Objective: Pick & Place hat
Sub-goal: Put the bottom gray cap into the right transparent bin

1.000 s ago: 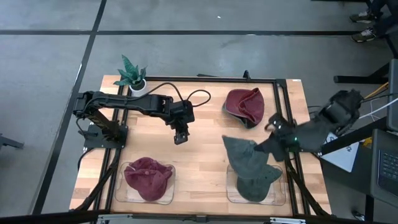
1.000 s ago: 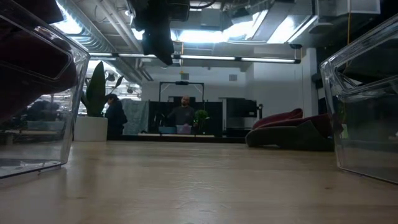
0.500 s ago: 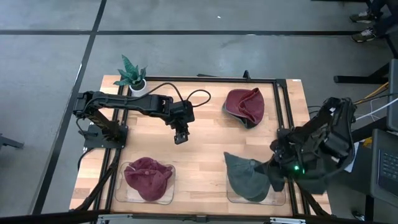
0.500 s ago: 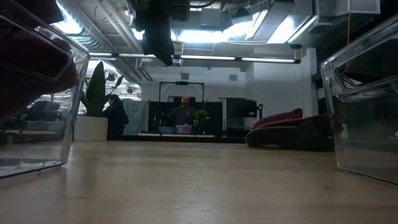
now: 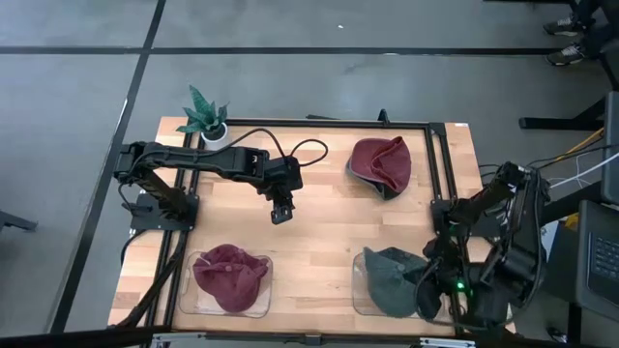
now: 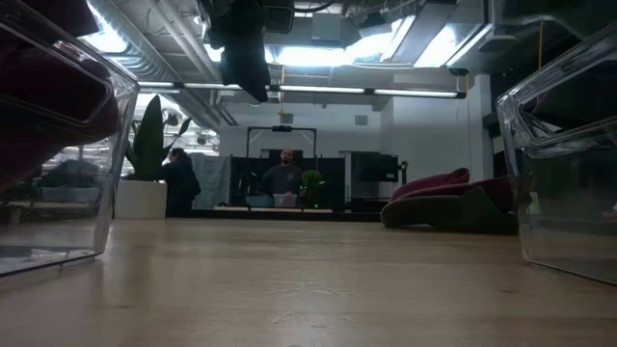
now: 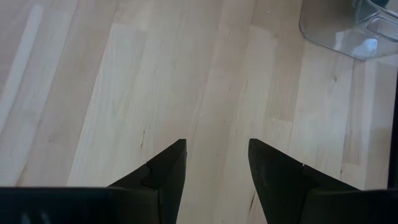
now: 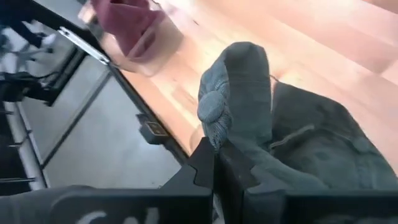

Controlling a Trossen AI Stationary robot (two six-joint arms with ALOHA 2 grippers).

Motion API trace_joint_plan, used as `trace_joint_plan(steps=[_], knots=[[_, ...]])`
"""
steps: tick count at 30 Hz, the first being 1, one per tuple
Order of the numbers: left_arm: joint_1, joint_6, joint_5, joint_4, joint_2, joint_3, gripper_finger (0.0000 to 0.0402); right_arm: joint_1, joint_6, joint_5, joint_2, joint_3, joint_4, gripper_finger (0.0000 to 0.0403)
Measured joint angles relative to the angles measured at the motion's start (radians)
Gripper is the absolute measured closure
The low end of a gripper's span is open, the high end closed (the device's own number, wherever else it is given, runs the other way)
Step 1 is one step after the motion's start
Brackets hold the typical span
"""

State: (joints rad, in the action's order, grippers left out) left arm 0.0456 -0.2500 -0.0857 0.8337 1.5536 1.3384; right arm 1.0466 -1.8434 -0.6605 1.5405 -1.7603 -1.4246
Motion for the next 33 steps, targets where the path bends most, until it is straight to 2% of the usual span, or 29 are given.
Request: trace_joint_plan(steps=[10,16,33], knots=[[0.000,-0.009,0.000,-0.008,0.000,0.000,0.0233,0.073,-0.051,-0.074,0.063,0.000,-0.140,0.0399],[0.000,-0.017,-0.001,-0.007,0.000,0.000,0.0233,0.098,-0.064,-0.087,0.068,0.058,-0.139,0.0399],[0.000,-0.036,-0.003,-0.007,0.000,0.000,0.0233,0.111,-0.087,0.036,0.066,0.308,-0.100,0.0399]])
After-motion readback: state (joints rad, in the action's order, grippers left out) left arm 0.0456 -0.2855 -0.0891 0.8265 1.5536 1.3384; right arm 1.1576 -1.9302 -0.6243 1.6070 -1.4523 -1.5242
